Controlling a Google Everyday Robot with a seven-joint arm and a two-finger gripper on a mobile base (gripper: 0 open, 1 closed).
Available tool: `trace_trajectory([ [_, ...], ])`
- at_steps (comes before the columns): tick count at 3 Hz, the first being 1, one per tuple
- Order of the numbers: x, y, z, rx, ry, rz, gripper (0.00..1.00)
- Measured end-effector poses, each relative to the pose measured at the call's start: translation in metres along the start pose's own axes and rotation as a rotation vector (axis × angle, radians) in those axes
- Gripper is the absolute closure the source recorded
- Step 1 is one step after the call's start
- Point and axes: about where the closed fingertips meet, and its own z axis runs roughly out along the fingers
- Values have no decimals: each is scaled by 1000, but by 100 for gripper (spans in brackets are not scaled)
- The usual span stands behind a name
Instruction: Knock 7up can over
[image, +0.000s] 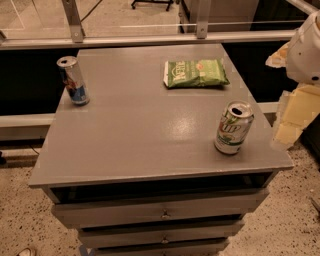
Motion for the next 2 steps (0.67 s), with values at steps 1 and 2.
trace_trajectory([
  [1, 0, 0, 0, 0, 0, 0, 0],
  [2, 1, -1, -1, 6, -12, 6, 0],
])
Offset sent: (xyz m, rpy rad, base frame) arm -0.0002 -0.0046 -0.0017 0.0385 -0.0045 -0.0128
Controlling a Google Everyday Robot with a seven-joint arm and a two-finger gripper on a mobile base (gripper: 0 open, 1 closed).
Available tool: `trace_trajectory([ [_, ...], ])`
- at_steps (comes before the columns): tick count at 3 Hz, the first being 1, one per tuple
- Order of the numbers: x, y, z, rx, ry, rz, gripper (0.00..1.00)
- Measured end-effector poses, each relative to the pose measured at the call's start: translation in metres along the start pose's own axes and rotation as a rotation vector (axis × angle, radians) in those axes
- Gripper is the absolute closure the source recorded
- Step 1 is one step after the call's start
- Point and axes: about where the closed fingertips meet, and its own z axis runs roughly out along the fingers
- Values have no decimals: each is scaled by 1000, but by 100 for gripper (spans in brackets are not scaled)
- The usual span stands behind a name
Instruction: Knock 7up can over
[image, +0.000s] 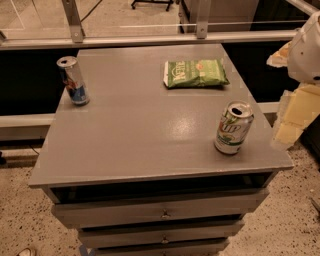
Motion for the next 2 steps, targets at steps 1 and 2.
trace_trajectory([
  [1, 11, 0, 9, -2, -100, 49, 0],
  [2, 21, 1, 21, -7, -218, 85, 0],
])
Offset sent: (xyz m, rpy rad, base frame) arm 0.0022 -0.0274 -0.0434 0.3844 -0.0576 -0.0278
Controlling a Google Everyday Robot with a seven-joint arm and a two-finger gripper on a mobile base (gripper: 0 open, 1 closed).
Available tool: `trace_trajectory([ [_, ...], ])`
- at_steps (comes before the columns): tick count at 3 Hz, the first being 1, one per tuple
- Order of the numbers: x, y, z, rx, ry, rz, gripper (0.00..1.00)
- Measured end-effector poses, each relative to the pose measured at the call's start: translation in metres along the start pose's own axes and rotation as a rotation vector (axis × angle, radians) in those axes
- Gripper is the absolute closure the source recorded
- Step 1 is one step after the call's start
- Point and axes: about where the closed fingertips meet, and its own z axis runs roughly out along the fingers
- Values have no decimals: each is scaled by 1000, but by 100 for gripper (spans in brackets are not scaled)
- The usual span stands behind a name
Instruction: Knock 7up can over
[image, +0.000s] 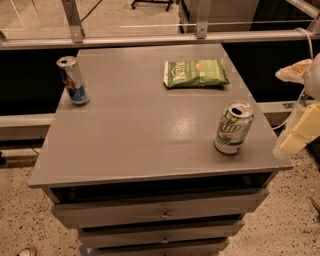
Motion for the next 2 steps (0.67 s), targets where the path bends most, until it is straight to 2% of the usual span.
trace_trajectory([
  [1, 13, -7, 16, 0, -145, 31, 0],
  [2, 17, -18, 47, -10, -367, 74, 0],
])
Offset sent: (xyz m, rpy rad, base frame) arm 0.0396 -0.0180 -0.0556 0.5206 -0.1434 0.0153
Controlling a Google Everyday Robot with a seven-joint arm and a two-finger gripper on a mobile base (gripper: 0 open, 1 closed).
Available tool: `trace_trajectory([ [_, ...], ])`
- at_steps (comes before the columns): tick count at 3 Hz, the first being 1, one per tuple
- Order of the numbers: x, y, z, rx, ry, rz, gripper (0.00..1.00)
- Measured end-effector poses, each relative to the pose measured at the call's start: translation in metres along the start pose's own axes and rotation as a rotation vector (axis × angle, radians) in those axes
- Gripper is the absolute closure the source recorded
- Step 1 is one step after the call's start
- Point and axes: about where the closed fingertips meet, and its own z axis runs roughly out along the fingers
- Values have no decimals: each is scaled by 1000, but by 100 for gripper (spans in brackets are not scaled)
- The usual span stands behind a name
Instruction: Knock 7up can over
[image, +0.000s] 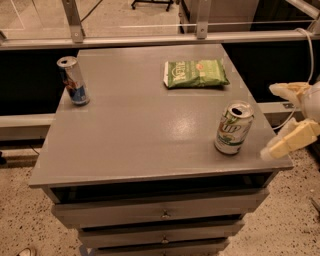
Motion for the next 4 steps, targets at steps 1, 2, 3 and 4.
trace_trajectory([
  [1, 2, -6, 24, -19, -118, 26, 0],
  [2, 1, -4, 61, -68, -215, 52, 0],
  [3, -21, 2, 98, -130, -311, 48, 0],
  [4, -80, 10, 134, -199, -425, -2, 0],
])
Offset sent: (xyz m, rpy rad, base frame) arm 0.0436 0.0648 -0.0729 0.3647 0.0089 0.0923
